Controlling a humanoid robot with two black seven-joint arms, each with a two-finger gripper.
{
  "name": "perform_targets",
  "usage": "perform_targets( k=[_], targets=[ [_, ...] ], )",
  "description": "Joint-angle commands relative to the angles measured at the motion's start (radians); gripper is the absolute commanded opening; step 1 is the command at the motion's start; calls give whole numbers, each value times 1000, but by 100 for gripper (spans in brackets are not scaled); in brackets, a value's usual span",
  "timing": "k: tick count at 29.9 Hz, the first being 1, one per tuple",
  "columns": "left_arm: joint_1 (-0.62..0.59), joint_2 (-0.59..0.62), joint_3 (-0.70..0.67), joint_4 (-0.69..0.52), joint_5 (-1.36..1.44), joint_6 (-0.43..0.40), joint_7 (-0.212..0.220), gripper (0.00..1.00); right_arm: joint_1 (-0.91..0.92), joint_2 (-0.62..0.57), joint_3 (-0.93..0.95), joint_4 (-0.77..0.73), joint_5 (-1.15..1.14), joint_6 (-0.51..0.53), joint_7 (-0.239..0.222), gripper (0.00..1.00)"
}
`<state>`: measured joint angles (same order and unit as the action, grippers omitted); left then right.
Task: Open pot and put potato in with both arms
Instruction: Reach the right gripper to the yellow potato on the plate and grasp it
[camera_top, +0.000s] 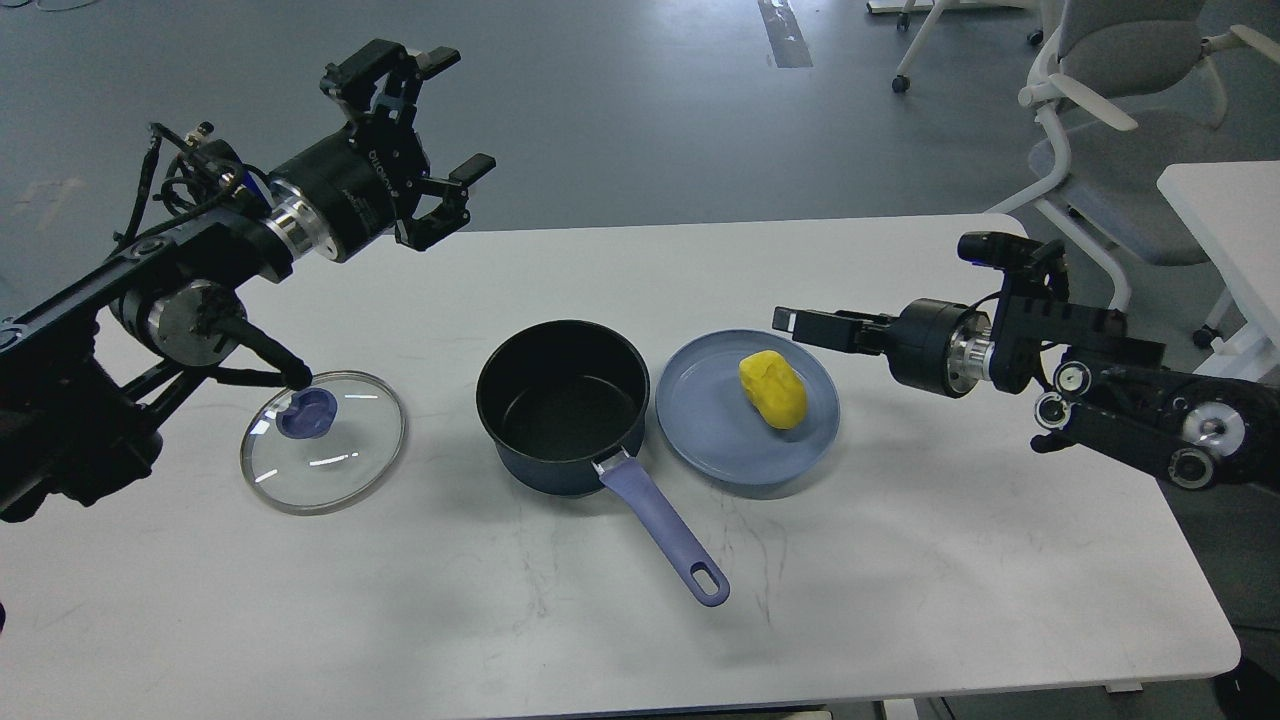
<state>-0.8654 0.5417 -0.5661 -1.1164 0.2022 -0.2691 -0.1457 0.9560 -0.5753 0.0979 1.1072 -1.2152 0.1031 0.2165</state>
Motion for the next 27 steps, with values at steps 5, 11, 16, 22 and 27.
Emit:
perform_targets(
  k=[5, 11, 16, 22, 27],
  targets=[
    [0, -3, 0, 0, 2, -1, 0, 99, -14, 15, -10, -41, -20, 1, 0, 100],
    [0, -2, 0, 0, 8, -1, -2, 99, -8, 46, -63, -79, -40, -2, 0, 100],
    [0, -2, 0, 0, 8, 1, -25, 99, -3, 87, -66, -96, -40, -2, 0, 100],
    [2, 1, 0, -2, 8, 1, -32, 99, -10, 115, -69, -156, -40, -2, 0, 98],
    [2, 1, 0, -2, 8, -1, -32, 99, -8, 158, -70, -202, -40, -2, 0, 98]
  ],
)
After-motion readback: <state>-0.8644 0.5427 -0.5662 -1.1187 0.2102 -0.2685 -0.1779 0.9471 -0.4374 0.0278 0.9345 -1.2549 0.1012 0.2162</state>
